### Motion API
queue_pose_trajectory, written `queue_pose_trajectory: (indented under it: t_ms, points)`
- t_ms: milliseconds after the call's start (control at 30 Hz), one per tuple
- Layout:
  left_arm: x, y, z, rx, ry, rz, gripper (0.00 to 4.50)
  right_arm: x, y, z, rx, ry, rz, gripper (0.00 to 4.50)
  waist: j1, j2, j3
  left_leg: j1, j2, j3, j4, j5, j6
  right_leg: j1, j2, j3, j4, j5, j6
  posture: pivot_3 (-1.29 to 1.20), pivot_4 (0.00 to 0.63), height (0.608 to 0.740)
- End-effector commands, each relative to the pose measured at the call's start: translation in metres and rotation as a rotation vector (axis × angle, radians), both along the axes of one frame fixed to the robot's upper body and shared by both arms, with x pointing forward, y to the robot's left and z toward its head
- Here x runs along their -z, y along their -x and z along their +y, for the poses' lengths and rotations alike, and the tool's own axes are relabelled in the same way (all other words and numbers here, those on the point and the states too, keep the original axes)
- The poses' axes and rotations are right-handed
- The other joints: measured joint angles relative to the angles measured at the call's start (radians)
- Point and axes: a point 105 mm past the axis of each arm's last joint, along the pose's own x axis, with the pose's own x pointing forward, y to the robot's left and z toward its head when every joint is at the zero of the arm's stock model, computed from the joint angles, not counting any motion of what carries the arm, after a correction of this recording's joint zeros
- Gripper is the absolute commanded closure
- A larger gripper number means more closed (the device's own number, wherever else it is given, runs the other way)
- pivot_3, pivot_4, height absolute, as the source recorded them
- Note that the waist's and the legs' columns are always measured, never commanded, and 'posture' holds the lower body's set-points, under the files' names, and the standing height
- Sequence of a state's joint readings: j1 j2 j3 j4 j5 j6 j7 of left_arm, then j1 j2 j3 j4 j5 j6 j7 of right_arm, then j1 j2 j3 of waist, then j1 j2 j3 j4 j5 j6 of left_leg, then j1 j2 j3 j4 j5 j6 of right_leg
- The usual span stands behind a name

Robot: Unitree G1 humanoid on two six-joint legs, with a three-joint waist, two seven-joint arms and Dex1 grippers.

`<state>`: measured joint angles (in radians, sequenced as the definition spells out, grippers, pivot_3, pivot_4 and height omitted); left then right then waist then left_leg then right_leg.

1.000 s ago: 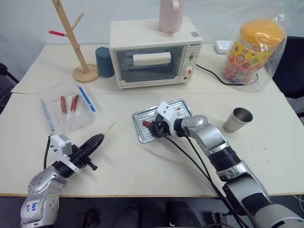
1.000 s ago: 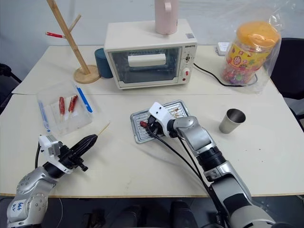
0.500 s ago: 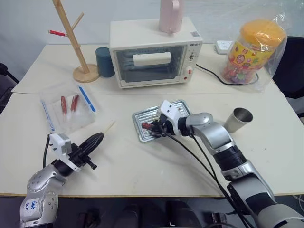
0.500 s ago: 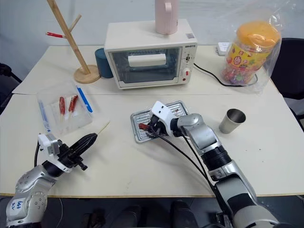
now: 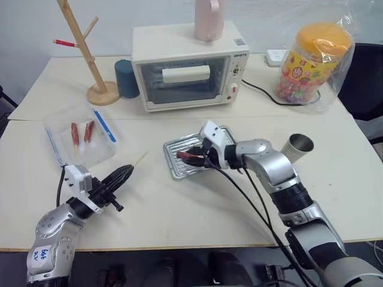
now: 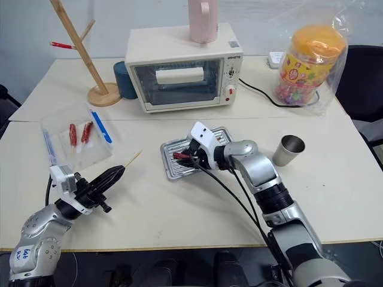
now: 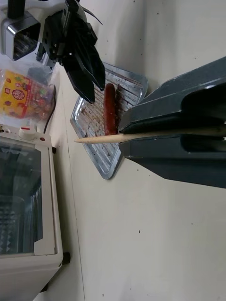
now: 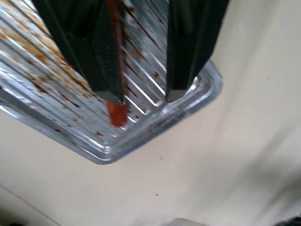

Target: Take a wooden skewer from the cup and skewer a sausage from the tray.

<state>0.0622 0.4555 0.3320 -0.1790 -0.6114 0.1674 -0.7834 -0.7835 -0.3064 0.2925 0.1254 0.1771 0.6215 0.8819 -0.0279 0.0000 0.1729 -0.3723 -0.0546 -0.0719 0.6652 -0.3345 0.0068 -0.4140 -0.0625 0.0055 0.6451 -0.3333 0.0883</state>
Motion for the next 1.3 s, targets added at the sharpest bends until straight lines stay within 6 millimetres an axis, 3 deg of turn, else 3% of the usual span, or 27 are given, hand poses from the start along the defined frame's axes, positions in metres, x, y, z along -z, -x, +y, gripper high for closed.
queue_pose_trajectory:
  t_ms: [33, 467, 667, 1300]
  points:
    - [-0.003, 0.002, 0.002, -0.003, -0.022, -0.021, 4.50, -0.007, -0.006, 0.001, 0.006, 0.018, -0.092, 1.94, 0.002, 0.000, 0.000, 0.000, 0.000, 0.000, 0.000, 0.000, 0.000, 0.000, 0.000, 0.000, 0.000, 0.000, 0.000, 0.00, 0.150, 0.740]
    - [-0.002, 0.000, 0.000, -0.001, -0.017, -0.021, 4.50, 0.022, -0.019, -0.004, 0.038, 0.099, -0.059, 1.94, -0.001, 0.000, 0.000, 0.000, 0.000, 0.000, 0.000, 0.000, 0.000, 0.000, 0.000, 0.000, 0.000, 0.000, 0.000, 0.00, 0.150, 0.740]
    - [-0.002, 0.000, 0.000, 0.001, -0.015, -0.021, 4.50, 0.026, -0.019, -0.005, 0.036, 0.105, -0.052, 3.27, 0.000, 0.000, 0.000, 0.000, 0.000, 0.000, 0.000, 0.000, 0.000, 0.000, 0.000, 0.000, 0.000, 0.000, 0.000, 0.00, 0.150, 0.740]
    - [-0.001, 0.000, 0.000, -0.002, -0.016, -0.022, 4.50, 0.030, -0.018, -0.006, 0.033, 0.106, -0.038, 3.27, 0.000, 0.000, 0.000, 0.000, 0.000, 0.000, 0.000, 0.000, 0.000, 0.000, 0.000, 0.000, 0.000, 0.000, 0.000, 0.00, 0.150, 0.740]
